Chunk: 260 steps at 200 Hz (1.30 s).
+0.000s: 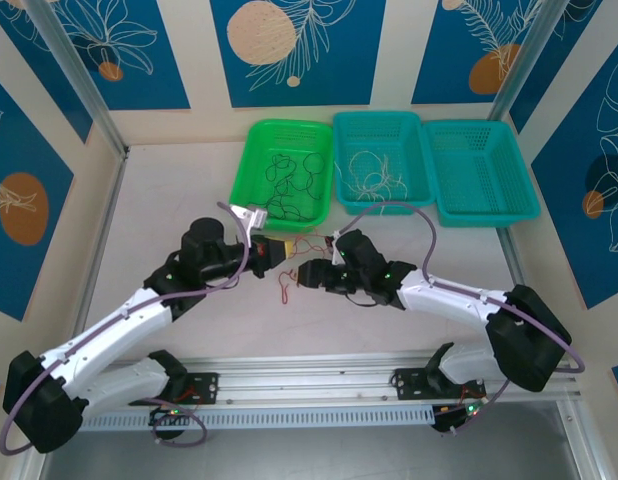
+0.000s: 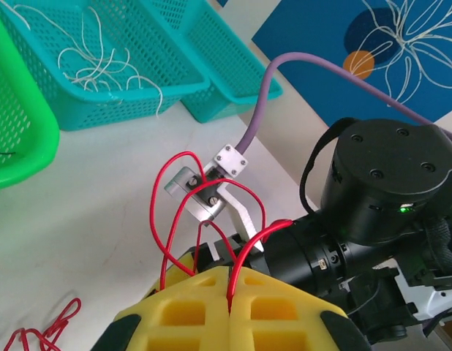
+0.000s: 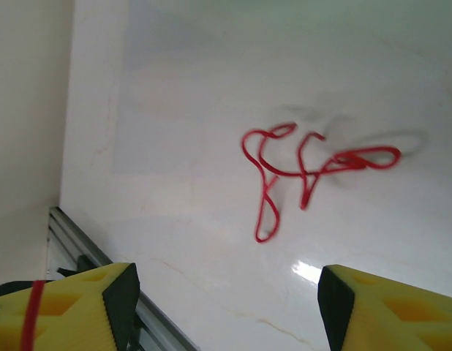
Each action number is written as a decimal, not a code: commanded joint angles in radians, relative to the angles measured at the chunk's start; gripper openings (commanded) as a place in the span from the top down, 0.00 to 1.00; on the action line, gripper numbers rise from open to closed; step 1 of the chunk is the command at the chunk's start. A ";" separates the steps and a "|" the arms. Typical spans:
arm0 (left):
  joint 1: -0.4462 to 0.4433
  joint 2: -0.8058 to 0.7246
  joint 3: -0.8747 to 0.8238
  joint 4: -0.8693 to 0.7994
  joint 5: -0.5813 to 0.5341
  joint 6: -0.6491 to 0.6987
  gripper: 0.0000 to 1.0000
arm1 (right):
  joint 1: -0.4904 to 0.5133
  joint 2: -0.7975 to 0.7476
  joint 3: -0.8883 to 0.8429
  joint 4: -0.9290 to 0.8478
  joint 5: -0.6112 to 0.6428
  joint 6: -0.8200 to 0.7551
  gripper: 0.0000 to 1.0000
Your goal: Untangle the cables
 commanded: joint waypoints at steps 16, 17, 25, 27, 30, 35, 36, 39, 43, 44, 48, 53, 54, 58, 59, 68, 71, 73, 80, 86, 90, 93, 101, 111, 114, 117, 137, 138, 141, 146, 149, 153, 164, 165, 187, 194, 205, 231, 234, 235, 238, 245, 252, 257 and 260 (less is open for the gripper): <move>0.003 -0.061 0.034 -0.083 -0.105 0.030 1.00 | 0.007 -0.168 -0.022 0.147 0.006 -0.045 0.33; 0.003 -0.061 0.034 -0.085 -0.108 0.031 1.00 | 0.007 -0.176 -0.025 0.147 0.006 -0.045 0.33; 0.003 -0.064 0.030 -0.092 -0.128 0.037 1.00 | 0.004 -0.228 -0.053 0.148 0.010 -0.034 0.32; 0.003 -0.063 0.029 -0.093 -0.130 0.038 1.00 | 0.004 -0.243 -0.060 0.149 0.010 -0.029 0.32; 0.003 -0.062 0.028 -0.092 -0.131 0.040 1.00 | 0.003 -0.262 -0.071 0.152 0.010 -0.023 0.32; 0.003 -0.060 0.028 -0.091 -0.129 0.042 1.00 | 0.002 -0.295 -0.088 0.159 0.008 -0.012 0.31; 0.003 -0.059 0.028 -0.090 -0.129 0.042 1.00 | 0.002 -0.302 -0.092 0.160 0.008 -0.011 0.31; 0.003 -0.058 0.026 -0.088 -0.126 0.041 1.00 | 0.001 -0.319 -0.101 0.164 0.005 -0.004 0.30; 0.003 -0.055 0.026 -0.085 -0.121 0.039 1.00 | 0.002 -0.340 -0.111 0.169 0.002 0.002 0.29; 0.003 -0.054 0.026 -0.083 -0.119 0.039 1.00 | 0.002 -0.347 -0.113 0.170 0.001 0.006 0.28; 0.003 -0.051 0.026 -0.077 -0.114 0.037 1.00 | 0.001 -0.369 -0.122 0.176 -0.001 0.015 0.28; 0.003 -0.046 0.025 -0.067 -0.103 0.032 1.00 | 0.001 -0.388 -0.130 0.185 -0.008 0.022 0.26; 0.003 -0.045 0.025 -0.065 -0.100 0.033 1.00 | 0.002 -0.391 -0.132 0.187 -0.009 0.024 0.26; 0.004 -0.041 0.024 -0.056 -0.090 0.030 1.00 | 0.002 -0.401 -0.136 0.199 -0.015 0.031 0.26; 0.004 -0.041 0.024 -0.053 -0.088 0.029 1.00 | 0.002 -0.403 -0.138 0.201 -0.017 0.034 0.26; 0.003 -0.034 0.021 -0.030 -0.070 0.021 1.00 | 0.005 -0.414 -0.147 0.236 -0.033 0.057 0.22; 0.003 -0.032 0.018 -0.019 -0.061 0.018 1.00 | 0.007 -0.412 -0.150 0.256 -0.037 0.067 0.20; 0.002 -0.030 0.018 -0.012 -0.055 0.016 1.00 | 0.008 -0.410 -0.152 0.269 -0.039 0.073 0.20; 0.003 -0.026 0.014 0.015 -0.034 0.009 1.00 | 0.009 -0.398 -0.156 0.314 -0.043 0.105 0.17; 0.003 -0.022 0.009 0.039 -0.013 0.001 1.00 | 0.009 -0.380 -0.154 0.346 -0.042 0.133 0.15; 0.003 -0.018 0.006 0.057 0.001 -0.005 1.00 | 0.010 -0.368 -0.149 0.365 -0.043 0.150 0.14; 0.003 -0.015 0.004 0.070 0.010 -0.008 1.00 | 0.010 -0.355 -0.148 0.382 -0.046 0.161 0.13; 0.003 -0.013 -0.003 0.099 0.031 -0.021 1.00 | 0.011 -0.314 -0.131 0.423 -0.049 0.192 0.12; 0.002 -0.008 -0.009 0.128 0.049 -0.032 1.00 | 0.010 -0.267 -0.108 0.457 -0.047 0.223 0.12; 0.002 -0.008 -0.012 0.136 0.053 -0.033 1.00 | 0.010 -0.255 -0.101 0.469 -0.044 0.232 0.12; 0.003 -0.006 -0.013 0.142 0.057 -0.034 1.00 | 0.011 -0.240 -0.095 0.480 -0.041 0.241 0.12; 0.001 -0.001 -0.017 0.150 0.087 -0.024 1.00 | -0.004 -0.166 -0.060 0.555 -0.052 0.296 0.20; 0.001 -0.001 -0.017 0.150 0.088 -0.023 1.00 | -0.004 -0.166 -0.060 0.555 -0.052 0.296 0.20; 0.000 0.000 -0.017 0.149 0.092 -0.022 1.00 | -0.007 -0.159 -0.056 0.559 -0.054 0.306 0.22; 0.001 0.002 -0.017 0.146 0.095 -0.020 1.00 | -0.014 -0.150 -0.047 0.567 -0.058 0.324 0.26; 0.001 0.001 -0.018 0.144 0.097 -0.018 1.00 | -0.017 -0.147 -0.045 0.570 -0.059 0.328 0.27; 0.001 0.003 -0.020 0.142 0.098 -0.017 1.00 | -0.022 -0.142 -0.039 0.579 -0.063 0.341 0.29; 0.000 0.005 -0.027 0.144 0.094 -0.018 1.00 | -0.028 -0.134 -0.031 0.596 -0.066 0.367 0.31; -0.001 0.007 -0.028 0.145 0.093 -0.018 1.00 | -0.028 -0.133 -0.030 0.598 -0.068 0.369 0.31; -0.001 0.024 -0.040 0.160 0.094 -0.029 1.00 | -0.027 -0.130 -0.002 0.602 -0.072 0.387 0.50; 0.000 0.028 -0.044 0.172 0.096 -0.034 1.00 | -0.026 -0.134 0.005 0.585 -0.066 0.388 0.61; 0.000 0.032 -0.046 0.184 0.099 -0.042 1.00 | -0.027 -0.142 0.013 0.556 -0.058 0.384 0.79; 0.000 0.025 -0.041 0.183 0.090 -0.035 0.88 | -0.040 -0.189 0.017 0.458 -0.006 0.372 1.00; -0.001 0.021 -0.041 0.181 0.089 -0.033 0.82 | -0.041 -0.195 0.017 0.447 0.000 0.369 1.00; -0.001 0.020 -0.041 0.181 0.089 -0.032 0.80 | -0.044 -0.196 0.016 0.443 0.002 0.368 1.00; -0.001 0.019 -0.041 0.179 0.087 -0.030 0.75 | -0.051 -0.206 0.016 0.430 0.007 0.364 1.00; -0.001 0.010 -0.041 0.175 0.083 -0.024 0.62 | -0.069 -0.226 0.016 0.391 0.015 0.358 1.00; 0.000 -0.002 -0.043 0.168 0.078 -0.018 0.52 | -0.097 -0.247 0.016 0.342 0.023 0.348 1.00; -0.001 -0.011 -0.044 0.162 0.075 -0.012 0.47 | -0.122 -0.264 0.019 0.305 0.026 0.332 1.00; 0.000 -0.019 -0.045 0.159 0.073 -0.007 0.45 | -0.140 -0.275 0.019 0.281 0.029 0.322 1.00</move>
